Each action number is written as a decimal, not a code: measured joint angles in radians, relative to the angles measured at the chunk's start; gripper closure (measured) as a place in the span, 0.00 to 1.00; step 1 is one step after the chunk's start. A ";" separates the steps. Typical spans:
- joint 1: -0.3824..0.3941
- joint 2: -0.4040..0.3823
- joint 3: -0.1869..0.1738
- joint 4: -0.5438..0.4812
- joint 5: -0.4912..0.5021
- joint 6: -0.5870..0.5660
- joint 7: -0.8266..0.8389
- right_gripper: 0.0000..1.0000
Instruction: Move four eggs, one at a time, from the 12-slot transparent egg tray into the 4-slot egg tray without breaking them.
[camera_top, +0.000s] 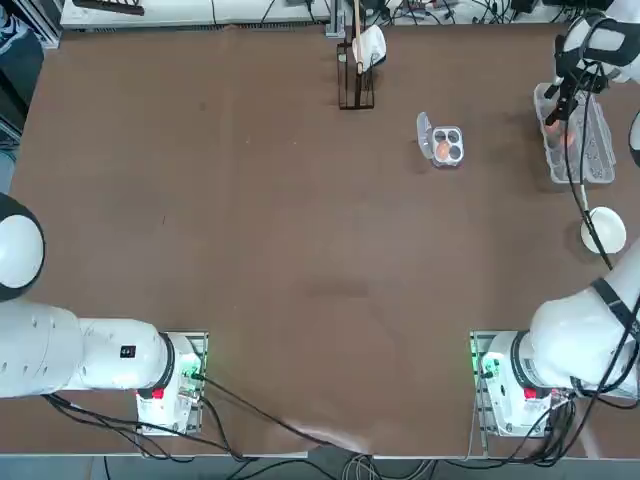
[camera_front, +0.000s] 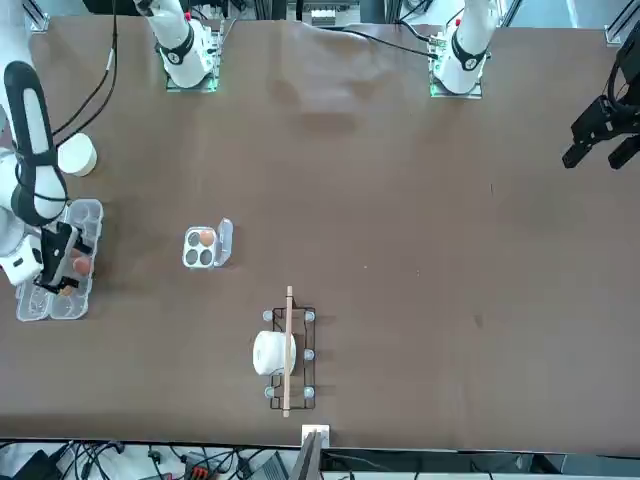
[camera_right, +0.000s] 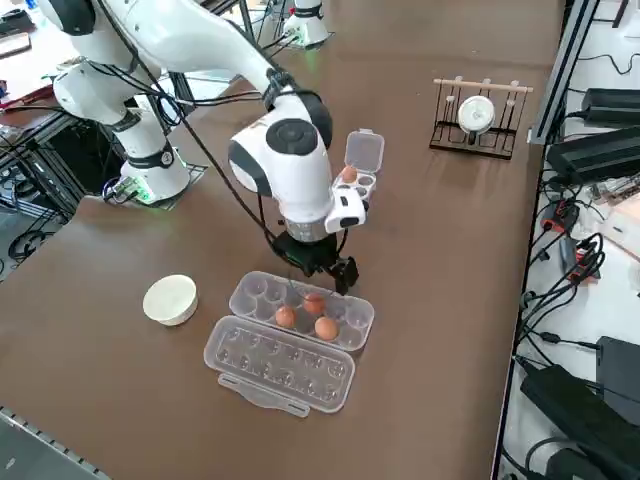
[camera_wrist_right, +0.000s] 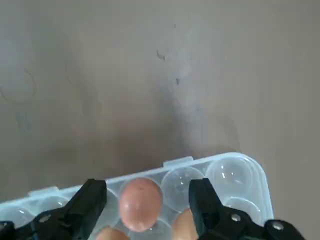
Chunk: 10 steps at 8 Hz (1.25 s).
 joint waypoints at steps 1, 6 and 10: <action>-0.007 0.012 0.000 0.014 0.001 0.000 -0.041 0.01; -0.037 0.033 0.000 0.018 0.001 -0.014 -0.143 0.03; -0.042 0.046 0.001 0.018 0.001 -0.034 -0.149 0.06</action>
